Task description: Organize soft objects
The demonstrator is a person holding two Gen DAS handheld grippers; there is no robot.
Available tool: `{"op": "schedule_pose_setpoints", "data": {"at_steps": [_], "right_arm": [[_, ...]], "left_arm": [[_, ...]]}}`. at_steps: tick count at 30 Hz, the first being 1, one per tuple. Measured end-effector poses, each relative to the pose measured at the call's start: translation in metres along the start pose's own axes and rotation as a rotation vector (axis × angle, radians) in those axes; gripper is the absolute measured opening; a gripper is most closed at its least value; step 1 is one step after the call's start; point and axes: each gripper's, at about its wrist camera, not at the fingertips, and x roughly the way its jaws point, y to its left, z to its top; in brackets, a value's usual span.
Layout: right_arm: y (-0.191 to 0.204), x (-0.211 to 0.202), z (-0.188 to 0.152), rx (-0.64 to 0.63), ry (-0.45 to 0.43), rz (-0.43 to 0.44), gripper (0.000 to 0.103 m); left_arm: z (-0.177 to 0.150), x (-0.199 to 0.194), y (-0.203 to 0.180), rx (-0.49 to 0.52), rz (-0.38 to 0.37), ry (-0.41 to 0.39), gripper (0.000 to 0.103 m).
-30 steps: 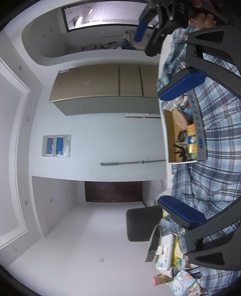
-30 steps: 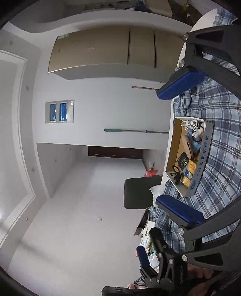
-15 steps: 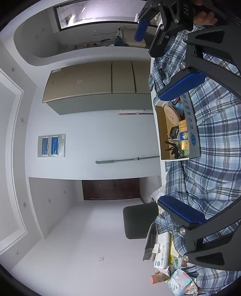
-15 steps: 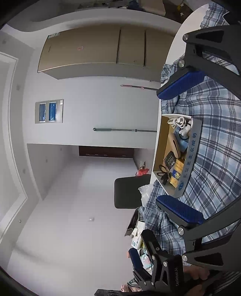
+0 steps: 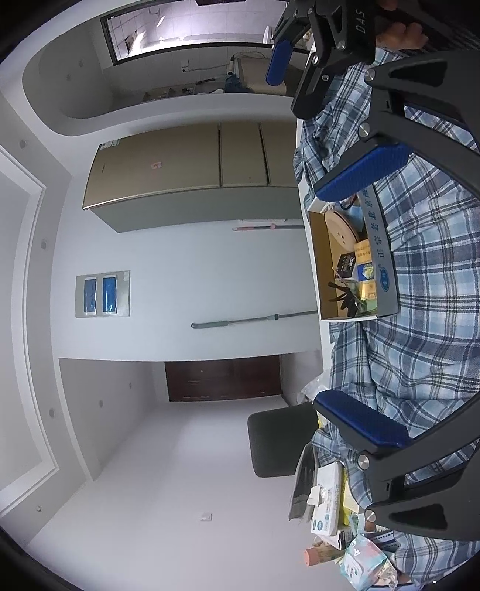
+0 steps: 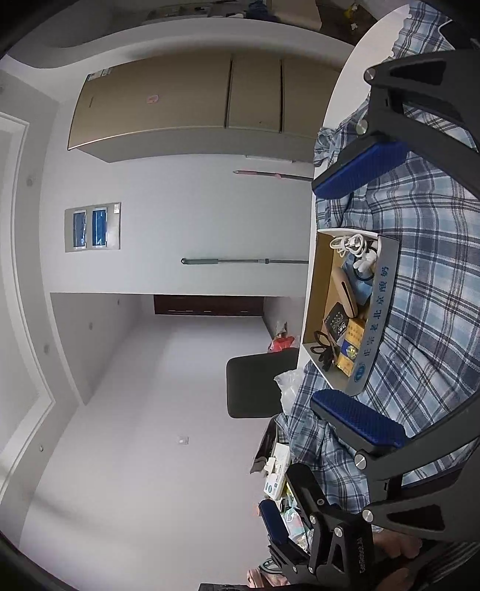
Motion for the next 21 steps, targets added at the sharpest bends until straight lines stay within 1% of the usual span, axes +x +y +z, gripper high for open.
{"op": "schedule_pose_setpoints", "data": {"at_steps": [8, 17, 21], "right_arm": [[-0.0007, 0.0002, 0.0001, 0.007, 0.007, -0.001, 0.103], [-0.0014, -0.0003, 0.0000, 0.019, 0.008, -0.005, 0.103], [-0.0020, -0.0001, -0.0001, 0.018, 0.011, -0.005, 0.103]], "left_arm": [[-0.0007, -0.0007, -0.0021, 0.015, 0.003, -0.002, 0.103], [-0.0017, -0.0037, -0.0033, 0.007, 0.007, -0.013, 0.103], [-0.0014, -0.0031, -0.0020, -0.002, 0.015, 0.000, 0.103]]}}
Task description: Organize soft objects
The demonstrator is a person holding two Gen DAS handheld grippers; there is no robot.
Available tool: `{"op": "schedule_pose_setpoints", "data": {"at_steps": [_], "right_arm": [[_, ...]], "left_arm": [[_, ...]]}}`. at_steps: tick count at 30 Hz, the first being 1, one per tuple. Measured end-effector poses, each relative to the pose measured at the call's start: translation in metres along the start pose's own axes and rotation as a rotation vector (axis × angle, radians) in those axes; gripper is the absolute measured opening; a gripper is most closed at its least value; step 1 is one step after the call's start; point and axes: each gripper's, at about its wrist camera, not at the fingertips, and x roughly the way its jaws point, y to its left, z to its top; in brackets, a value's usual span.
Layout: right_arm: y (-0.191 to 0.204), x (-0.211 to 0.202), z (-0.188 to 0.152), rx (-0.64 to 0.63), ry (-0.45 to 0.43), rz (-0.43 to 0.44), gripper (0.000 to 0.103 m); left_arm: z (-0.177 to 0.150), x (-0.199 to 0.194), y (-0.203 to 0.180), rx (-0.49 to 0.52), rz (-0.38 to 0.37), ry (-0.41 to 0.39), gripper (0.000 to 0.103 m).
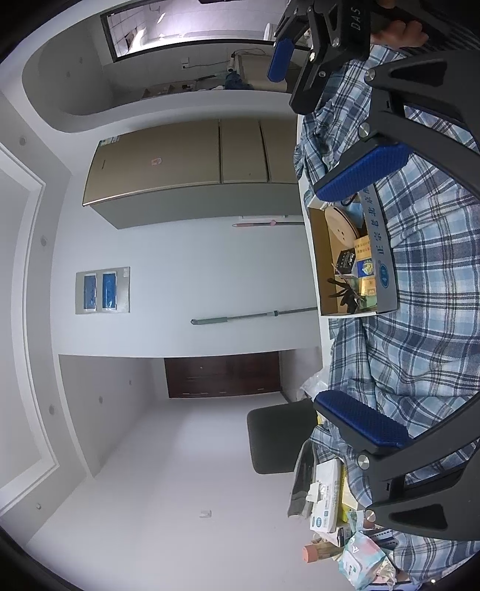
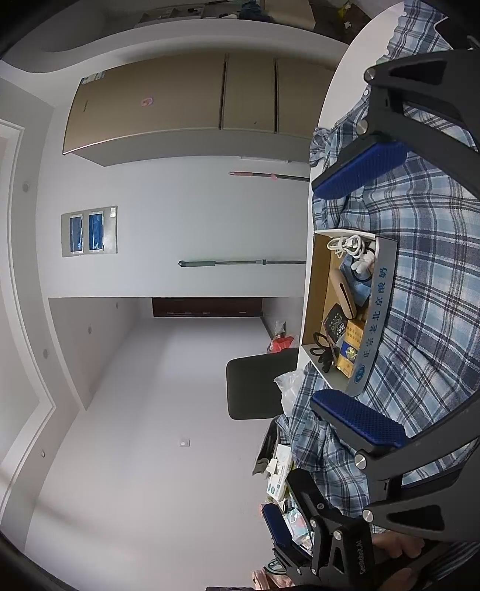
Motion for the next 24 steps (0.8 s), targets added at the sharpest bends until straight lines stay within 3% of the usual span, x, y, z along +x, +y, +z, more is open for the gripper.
{"op": "schedule_pose_setpoints", "data": {"at_steps": [24], "right_arm": [[0.0019, -0.0018, 0.0005, 0.006, -0.004, -0.012, 0.103]], "left_arm": [[-0.0005, 0.0040, 0.0088, -0.035, 0.007, 0.021, 0.103]]}}
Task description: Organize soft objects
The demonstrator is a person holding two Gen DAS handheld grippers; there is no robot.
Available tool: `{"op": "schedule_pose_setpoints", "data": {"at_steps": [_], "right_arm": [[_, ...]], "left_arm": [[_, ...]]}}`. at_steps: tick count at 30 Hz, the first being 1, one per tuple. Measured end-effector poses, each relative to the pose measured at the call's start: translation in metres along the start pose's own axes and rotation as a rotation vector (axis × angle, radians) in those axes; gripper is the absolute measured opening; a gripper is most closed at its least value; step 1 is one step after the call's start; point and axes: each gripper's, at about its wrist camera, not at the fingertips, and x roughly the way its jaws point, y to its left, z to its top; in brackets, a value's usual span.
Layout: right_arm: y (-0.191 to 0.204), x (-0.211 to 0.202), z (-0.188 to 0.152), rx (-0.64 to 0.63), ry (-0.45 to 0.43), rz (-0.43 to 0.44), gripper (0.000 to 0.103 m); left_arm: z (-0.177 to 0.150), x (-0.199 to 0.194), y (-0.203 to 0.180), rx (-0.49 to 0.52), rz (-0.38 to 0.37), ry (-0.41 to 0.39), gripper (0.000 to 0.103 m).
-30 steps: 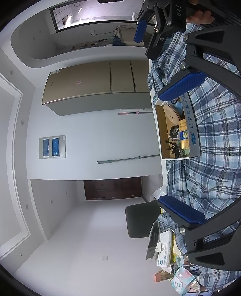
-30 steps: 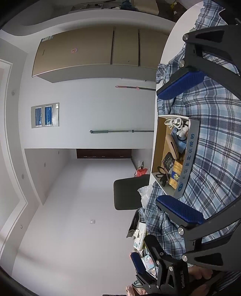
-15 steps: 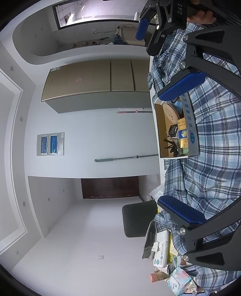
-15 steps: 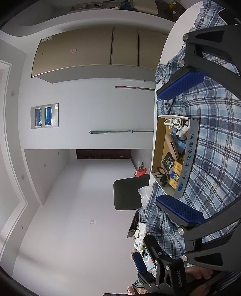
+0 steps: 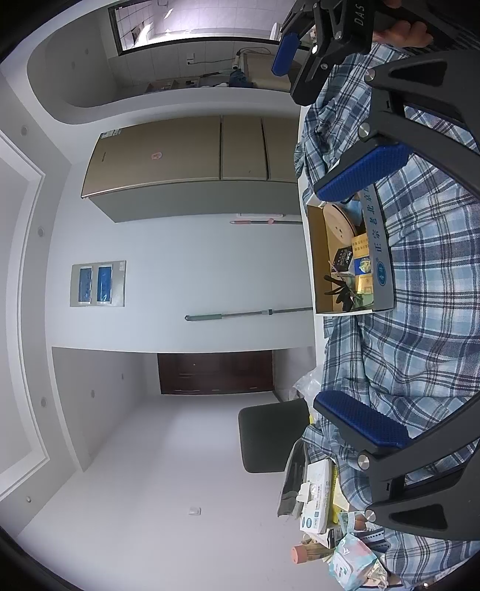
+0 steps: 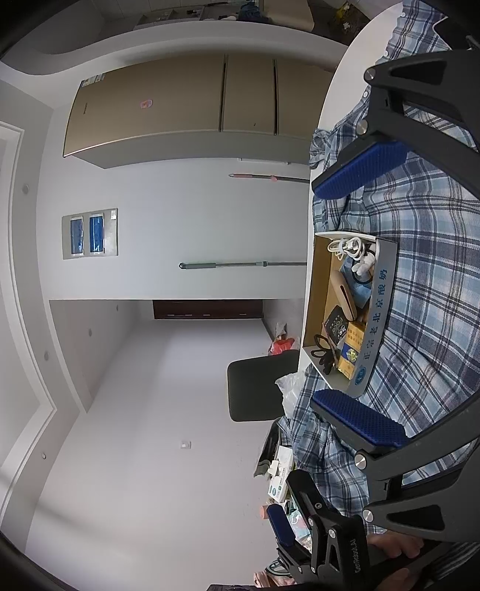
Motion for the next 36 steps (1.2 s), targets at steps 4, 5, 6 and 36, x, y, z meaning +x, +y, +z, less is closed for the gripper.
{"op": "schedule_pose_setpoints", "data": {"at_steps": [4, 5, 6, 36], "right_arm": [[-0.0002, -0.0002, 0.0000, 0.001, -0.001, 0.000, 0.103], [-0.0002, -0.0002, 0.0000, 0.001, -0.001, -0.001, 0.103], [-0.0003, -0.0002, 0.0000, 0.001, -0.001, -0.001, 0.103], [0.0002, -0.0019, 0.0023, 0.011, -0.005, -0.010, 0.103]], "left_arm": [[0.0001, 0.0001, -0.0002, 0.000, 0.000, 0.000, 0.103], [0.0002, 0.0001, -0.0002, 0.000, 0.000, 0.000, 0.103], [0.0001, 0.0001, -0.0002, 0.001, 0.000, 0.000, 0.103], [0.0002, -0.0002, 0.0028, -0.009, -0.010, 0.001, 0.103]]}}
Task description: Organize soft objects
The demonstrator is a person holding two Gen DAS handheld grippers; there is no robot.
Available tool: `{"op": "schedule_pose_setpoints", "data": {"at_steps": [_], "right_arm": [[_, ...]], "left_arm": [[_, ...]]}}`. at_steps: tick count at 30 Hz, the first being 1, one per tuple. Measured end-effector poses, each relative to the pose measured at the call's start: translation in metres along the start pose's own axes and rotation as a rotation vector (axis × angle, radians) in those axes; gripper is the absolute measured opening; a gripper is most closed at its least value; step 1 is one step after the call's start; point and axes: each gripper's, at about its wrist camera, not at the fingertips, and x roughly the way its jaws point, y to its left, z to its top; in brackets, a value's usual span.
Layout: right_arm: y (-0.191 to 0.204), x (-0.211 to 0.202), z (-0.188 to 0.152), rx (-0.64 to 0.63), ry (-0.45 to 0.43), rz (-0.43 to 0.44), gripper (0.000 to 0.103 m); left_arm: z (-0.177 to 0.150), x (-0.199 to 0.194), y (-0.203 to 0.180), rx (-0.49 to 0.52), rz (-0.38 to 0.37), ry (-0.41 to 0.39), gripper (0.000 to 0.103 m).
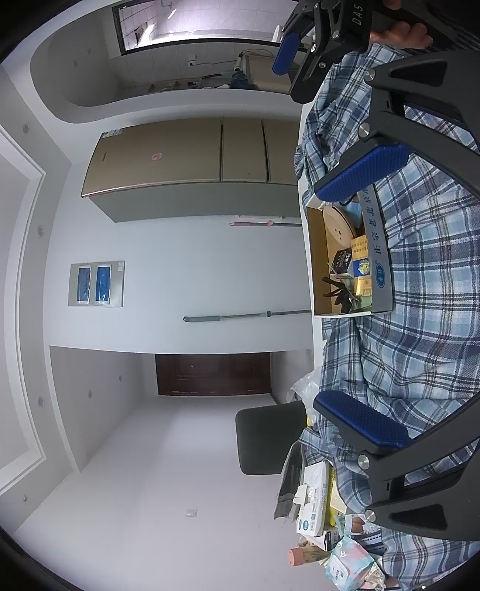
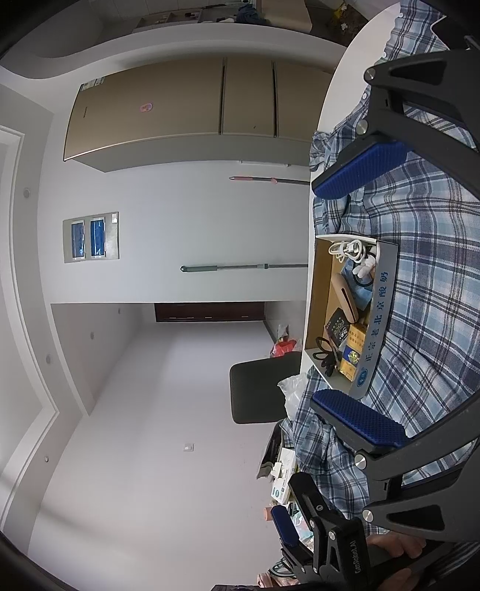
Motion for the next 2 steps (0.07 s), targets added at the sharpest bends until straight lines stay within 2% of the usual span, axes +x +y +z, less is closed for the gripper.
{"op": "schedule_pose_setpoints", "data": {"at_steps": [2], "right_arm": [[0.0000, 0.0001, -0.0001, -0.001, 0.001, 0.000, 0.103]], "left_arm": [[-0.0003, 0.0001, 0.0000, -0.001, 0.004, 0.001, 0.103]]}}
